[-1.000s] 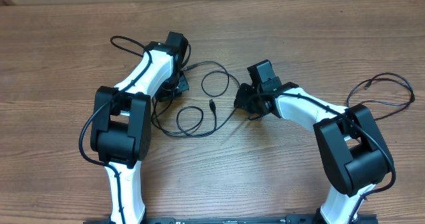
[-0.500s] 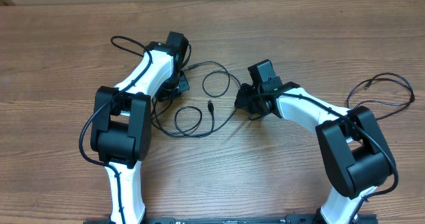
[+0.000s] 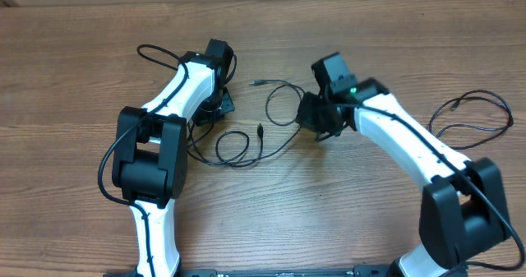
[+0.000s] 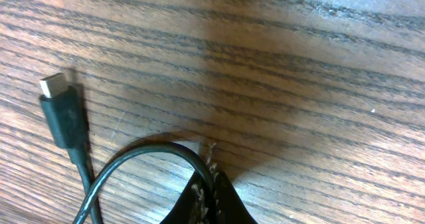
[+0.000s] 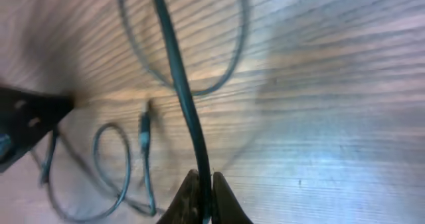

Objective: Untangle cables
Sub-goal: 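Pull the right gripper with its cable far right, separating it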

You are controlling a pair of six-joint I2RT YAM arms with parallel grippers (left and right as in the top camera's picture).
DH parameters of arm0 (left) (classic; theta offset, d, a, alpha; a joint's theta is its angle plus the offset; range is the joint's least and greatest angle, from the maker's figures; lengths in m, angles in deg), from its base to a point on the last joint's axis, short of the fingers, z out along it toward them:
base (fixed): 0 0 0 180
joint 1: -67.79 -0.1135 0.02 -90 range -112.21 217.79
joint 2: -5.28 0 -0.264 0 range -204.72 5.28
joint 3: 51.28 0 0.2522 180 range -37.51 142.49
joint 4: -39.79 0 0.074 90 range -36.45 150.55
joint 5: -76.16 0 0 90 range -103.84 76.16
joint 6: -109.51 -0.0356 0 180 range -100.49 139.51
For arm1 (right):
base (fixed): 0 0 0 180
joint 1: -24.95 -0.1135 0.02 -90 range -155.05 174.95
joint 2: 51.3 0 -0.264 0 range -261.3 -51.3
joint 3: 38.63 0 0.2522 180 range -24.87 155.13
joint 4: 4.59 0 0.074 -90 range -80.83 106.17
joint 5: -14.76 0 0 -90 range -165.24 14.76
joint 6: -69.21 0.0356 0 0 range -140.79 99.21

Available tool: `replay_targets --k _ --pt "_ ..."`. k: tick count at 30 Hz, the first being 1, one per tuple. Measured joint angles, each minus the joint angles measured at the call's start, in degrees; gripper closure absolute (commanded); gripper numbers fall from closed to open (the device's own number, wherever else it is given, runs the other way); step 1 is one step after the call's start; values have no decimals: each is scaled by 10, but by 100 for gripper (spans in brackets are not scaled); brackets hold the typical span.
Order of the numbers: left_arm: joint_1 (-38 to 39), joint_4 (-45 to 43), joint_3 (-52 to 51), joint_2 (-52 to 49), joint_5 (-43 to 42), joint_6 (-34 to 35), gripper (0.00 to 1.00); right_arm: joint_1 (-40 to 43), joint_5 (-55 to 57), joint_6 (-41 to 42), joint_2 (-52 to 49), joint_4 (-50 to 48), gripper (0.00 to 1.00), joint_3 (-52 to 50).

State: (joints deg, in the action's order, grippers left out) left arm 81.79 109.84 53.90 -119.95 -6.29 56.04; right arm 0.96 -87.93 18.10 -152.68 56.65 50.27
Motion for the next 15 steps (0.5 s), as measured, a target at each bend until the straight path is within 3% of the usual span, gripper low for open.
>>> replay_targets --k 15 --pt "0 -2 -2 1 0 0 96 0 27 -56 5 253 96 178"
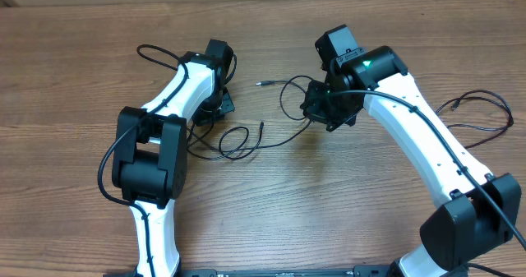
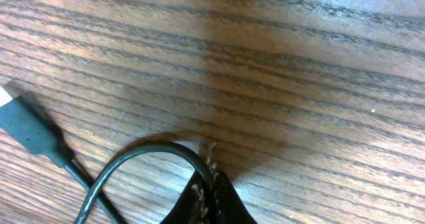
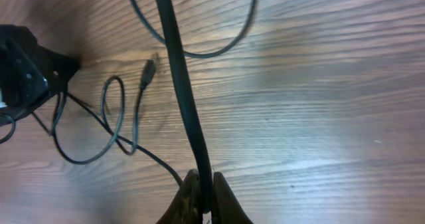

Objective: Untangle cables
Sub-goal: 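Pull the right gripper with its cable far right, separating it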

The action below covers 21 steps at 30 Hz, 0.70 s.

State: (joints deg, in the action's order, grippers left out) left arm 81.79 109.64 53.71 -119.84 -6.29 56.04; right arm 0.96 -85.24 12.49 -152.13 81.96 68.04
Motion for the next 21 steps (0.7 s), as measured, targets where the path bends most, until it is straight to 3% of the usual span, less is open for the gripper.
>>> replay_targets --k 12,21 --pt "0 0 0 0 0 0 96 0 62 -3 96 54 96 36" --pt "0 0 0 0 0 0 96 3 189 47 209 114 96 43"
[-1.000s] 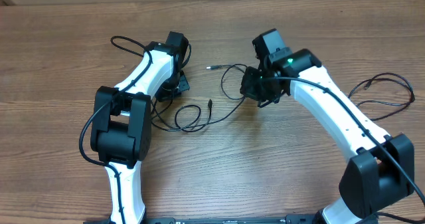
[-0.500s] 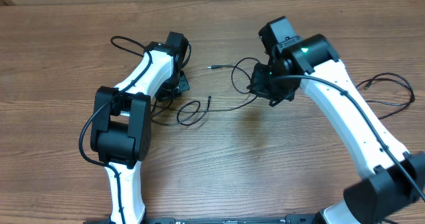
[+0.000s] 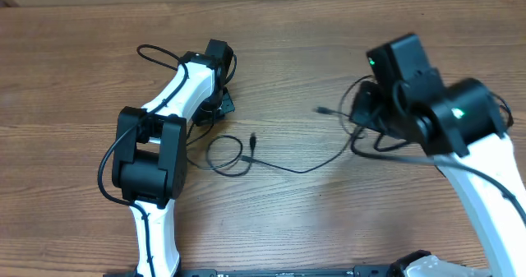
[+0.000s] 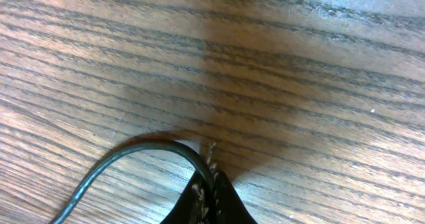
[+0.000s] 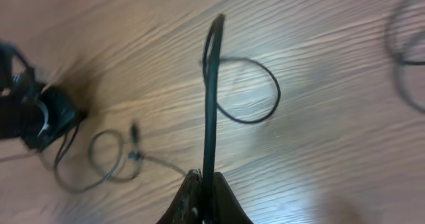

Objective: Untangle cables
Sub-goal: 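Pull the right gripper with its cable far right, separating it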

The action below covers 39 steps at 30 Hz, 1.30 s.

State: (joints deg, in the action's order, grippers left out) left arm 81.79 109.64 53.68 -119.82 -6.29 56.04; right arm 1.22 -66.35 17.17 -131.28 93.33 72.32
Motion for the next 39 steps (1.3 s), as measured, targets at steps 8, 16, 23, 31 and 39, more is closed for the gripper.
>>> replay_targets --k 8,16,23,31,39 --pt "0 0 0 0 0 0 96 52 54 22 38 8 96 0" --pt "0 0 0 0 0 0 96 102 66 26 32 3 96 0" --pt "0 0 0 0 0 0 96 109 65 8 8 -164 96 1" --pt "0 -1 -1 1 0 0 96 172 66 -24 -21 -388 96 3" --pt "0 -1 -1 1 0 0 96 260 48 -19 -43 -344 96 4"
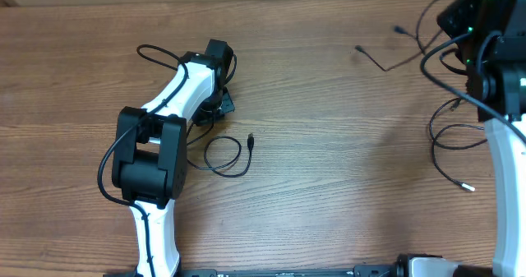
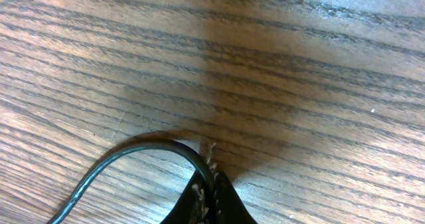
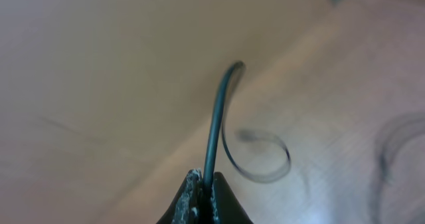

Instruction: Untangle cables

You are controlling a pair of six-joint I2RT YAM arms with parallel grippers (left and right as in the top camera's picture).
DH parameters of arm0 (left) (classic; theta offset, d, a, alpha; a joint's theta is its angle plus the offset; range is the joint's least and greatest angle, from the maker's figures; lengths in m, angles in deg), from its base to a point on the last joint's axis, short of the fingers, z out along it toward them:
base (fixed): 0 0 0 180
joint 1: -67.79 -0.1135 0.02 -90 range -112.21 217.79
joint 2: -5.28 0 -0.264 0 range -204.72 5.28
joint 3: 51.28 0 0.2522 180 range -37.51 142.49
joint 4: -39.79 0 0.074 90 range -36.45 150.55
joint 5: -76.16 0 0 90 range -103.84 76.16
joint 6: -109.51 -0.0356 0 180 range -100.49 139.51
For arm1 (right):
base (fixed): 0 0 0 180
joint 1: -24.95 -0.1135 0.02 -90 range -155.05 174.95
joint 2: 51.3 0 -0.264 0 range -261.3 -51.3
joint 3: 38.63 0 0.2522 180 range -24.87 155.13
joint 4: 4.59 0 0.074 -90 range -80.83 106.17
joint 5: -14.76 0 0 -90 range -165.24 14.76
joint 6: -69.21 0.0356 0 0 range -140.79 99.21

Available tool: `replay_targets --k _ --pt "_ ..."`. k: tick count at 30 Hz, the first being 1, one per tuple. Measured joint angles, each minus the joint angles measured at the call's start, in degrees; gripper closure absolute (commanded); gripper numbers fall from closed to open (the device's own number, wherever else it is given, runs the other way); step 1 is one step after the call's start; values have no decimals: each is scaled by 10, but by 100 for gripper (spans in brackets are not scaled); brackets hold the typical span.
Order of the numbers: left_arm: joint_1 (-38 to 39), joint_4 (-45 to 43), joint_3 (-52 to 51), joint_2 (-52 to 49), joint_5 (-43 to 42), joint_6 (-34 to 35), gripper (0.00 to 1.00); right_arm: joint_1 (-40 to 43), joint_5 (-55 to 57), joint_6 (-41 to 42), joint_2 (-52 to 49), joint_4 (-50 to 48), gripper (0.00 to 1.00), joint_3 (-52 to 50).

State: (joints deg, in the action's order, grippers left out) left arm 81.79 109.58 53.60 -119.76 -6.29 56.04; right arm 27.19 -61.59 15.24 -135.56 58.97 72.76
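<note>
My left gripper point(image 2: 206, 187) is shut on a thin black cable point(image 2: 133, 151) and rests low on the wooden table point(image 1: 312, 186). That cable curls into a small loop point(image 1: 223, 157) that ends in a plug point(image 1: 250, 140) in front of the left arm. At the far right corner my right gripper point(image 3: 204, 184) is raised high and shut on a second black cable point(image 3: 216, 117). Its free end point(image 1: 398, 30) hangs in the air, apart from the left loop.
A third black cable point(image 1: 448, 139) lies in loose coils at the right edge, with a plug point(image 1: 466, 186) towards the front. The left arm's own wiring point(image 1: 156, 53) loops at the back left.
My right gripper has gone from the middle right to the far right corner and higher. Its cable no longer reaches the left loop. The left gripper and its cable have not moved.
At first my right gripper was shut on a cable near the table's middle, with that cable's coils lying across the left cable's loop. It then stood further right with the cable stretched out from the loop. Now the two cables are apart.
</note>
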Motion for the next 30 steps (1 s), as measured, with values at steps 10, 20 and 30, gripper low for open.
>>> replay_targets --k 10,20,30 --pt "0 0 0 0 0 0 96 38 -37 0 -123 221 96 2" --pt "0 0 0 0 0 0 95 38 -44 0 -200 347 96 2" --pt "0 0 0 0 0 0 95 38 -14 18 -201 357 96 -52"
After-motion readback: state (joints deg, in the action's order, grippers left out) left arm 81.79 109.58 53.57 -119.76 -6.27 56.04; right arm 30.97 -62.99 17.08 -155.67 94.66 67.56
